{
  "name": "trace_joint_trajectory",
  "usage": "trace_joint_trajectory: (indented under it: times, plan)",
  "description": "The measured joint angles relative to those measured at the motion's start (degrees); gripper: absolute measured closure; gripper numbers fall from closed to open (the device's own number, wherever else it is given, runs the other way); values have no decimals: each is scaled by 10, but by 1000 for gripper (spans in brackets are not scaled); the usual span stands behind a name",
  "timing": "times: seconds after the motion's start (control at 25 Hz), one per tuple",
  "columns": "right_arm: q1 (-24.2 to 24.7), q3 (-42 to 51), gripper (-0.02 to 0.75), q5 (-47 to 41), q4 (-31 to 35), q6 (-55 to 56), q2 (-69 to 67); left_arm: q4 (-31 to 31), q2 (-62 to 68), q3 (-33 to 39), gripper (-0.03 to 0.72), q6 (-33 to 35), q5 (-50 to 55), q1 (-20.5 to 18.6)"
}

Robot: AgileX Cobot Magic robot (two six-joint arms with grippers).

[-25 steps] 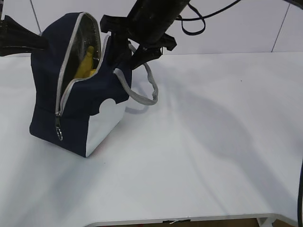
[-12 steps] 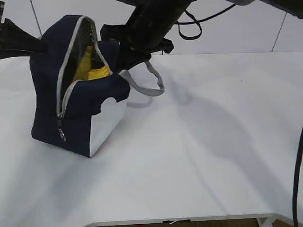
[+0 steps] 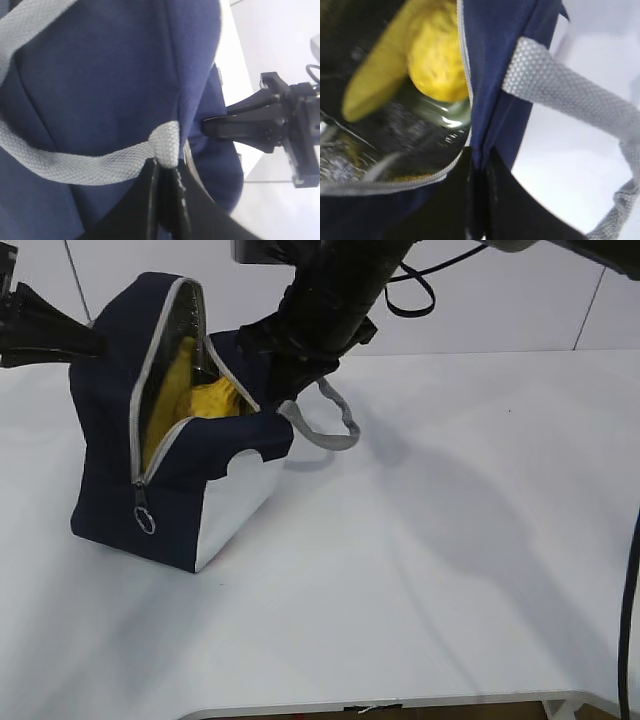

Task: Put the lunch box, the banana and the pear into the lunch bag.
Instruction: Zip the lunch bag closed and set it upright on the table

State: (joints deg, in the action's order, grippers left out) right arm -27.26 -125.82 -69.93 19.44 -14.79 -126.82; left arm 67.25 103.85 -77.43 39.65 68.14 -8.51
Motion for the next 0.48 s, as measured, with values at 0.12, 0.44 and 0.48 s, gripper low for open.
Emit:
trace_joint_trajectory:
  times: [0.12, 0.44, 0.48]
  plan:
    - [0, 0, 719, -6, -26, -11, 6, 3, 0, 0, 693, -7, 0, 13]
    - [0, 0, 720, -27, -121, -10, 66, 44, 0, 0, 693, -12, 0, 96]
    - [0, 0, 720, -28, -135, -6, 72, 49, 0, 0, 693, -12, -3, 107]
